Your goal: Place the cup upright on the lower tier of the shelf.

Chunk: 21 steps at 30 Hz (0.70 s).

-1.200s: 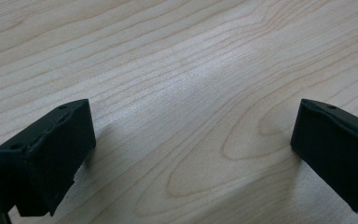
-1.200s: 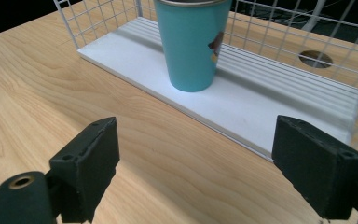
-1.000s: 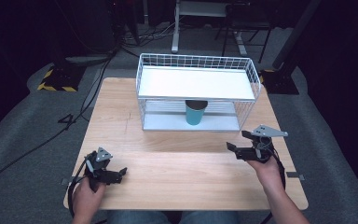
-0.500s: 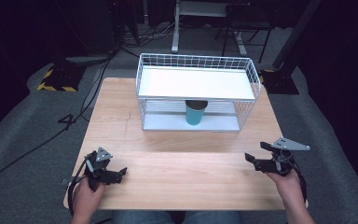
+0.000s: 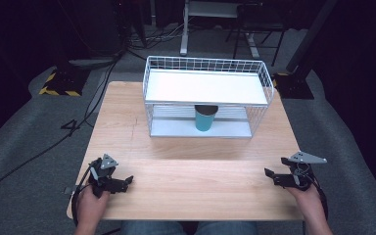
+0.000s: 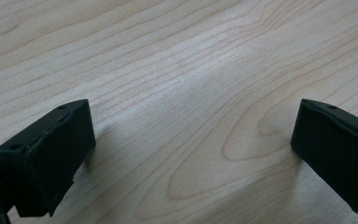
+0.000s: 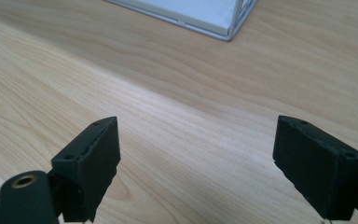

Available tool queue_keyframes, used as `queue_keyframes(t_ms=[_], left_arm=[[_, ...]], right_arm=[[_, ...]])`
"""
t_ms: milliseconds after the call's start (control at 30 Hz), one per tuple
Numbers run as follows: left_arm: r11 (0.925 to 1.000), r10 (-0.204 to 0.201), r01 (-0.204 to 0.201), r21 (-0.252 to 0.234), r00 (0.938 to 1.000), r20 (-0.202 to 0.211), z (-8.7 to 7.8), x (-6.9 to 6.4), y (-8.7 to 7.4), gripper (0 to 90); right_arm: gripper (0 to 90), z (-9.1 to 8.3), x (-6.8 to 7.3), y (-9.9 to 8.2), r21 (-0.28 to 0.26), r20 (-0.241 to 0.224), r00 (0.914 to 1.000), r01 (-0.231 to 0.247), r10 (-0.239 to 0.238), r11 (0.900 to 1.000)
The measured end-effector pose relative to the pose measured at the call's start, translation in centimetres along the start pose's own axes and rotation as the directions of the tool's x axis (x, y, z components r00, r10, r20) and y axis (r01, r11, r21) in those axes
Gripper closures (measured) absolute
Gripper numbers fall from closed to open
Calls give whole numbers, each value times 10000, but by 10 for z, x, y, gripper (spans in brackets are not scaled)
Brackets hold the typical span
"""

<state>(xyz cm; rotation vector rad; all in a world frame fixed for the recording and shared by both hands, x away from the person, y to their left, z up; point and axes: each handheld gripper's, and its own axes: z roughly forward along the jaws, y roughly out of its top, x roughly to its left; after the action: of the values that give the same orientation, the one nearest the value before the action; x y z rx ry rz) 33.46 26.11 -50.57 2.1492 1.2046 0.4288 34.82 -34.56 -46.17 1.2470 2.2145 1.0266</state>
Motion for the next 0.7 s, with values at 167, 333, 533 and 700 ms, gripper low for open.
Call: queue_keyframes(t_ms=[167,333,533,700], left_arm=[[10000,-1,1,4,10000,4,0,0,0,1],[10000,1,-1,4,10000,2,0,0,0,1],[10000,0,0,3,10000,2,0,0,0,1],[10000,1,-1,5,10000,4,0,0,0,1]], right_arm=[[155,8,-5,-9,443,-86,10000,-45,49,9990],[154,17,-7,-16,892,4,10000,87,-88,9960],[153,24,-8,-23,1090,76,9997,242,-252,9937],[128,28,-7,-26,906,88,9998,177,-186,9957]])
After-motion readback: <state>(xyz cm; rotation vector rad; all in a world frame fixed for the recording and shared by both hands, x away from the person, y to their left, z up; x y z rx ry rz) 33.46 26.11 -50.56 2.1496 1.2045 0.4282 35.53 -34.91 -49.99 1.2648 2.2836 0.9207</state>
